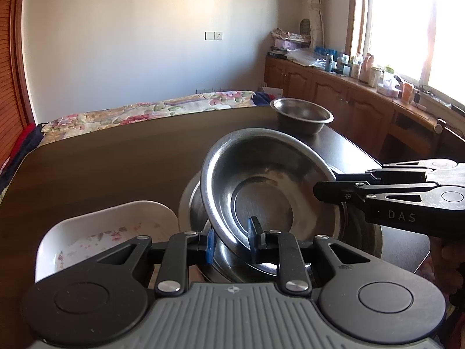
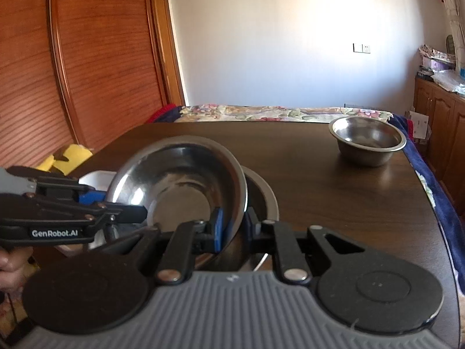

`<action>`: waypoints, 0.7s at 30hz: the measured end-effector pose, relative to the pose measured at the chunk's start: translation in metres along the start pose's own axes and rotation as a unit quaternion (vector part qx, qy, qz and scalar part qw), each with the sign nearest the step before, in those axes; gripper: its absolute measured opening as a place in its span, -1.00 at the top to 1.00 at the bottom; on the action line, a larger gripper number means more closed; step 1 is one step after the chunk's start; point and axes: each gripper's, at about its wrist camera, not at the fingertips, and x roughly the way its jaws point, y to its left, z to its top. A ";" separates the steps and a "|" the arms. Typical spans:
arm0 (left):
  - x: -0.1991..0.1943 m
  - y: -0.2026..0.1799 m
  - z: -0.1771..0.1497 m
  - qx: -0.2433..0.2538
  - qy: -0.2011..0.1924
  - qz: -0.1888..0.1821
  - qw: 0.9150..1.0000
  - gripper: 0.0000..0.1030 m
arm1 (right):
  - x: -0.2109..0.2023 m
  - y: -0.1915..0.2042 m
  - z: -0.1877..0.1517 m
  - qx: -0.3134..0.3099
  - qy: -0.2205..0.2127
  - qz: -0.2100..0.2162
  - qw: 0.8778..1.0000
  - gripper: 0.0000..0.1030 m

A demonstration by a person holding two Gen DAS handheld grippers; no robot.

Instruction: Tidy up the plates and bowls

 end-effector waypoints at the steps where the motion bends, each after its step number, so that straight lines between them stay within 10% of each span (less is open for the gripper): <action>1: 0.001 -0.001 -0.001 0.001 -0.001 0.000 1.000 0.53 | -0.001 0.000 0.000 -0.005 0.001 -0.002 1.000 0.66; 21: -0.004 -0.005 -0.006 -0.003 -0.023 0.001 1.000 0.42 | -0.001 0.005 0.004 -0.075 0.031 -0.029 0.996 0.68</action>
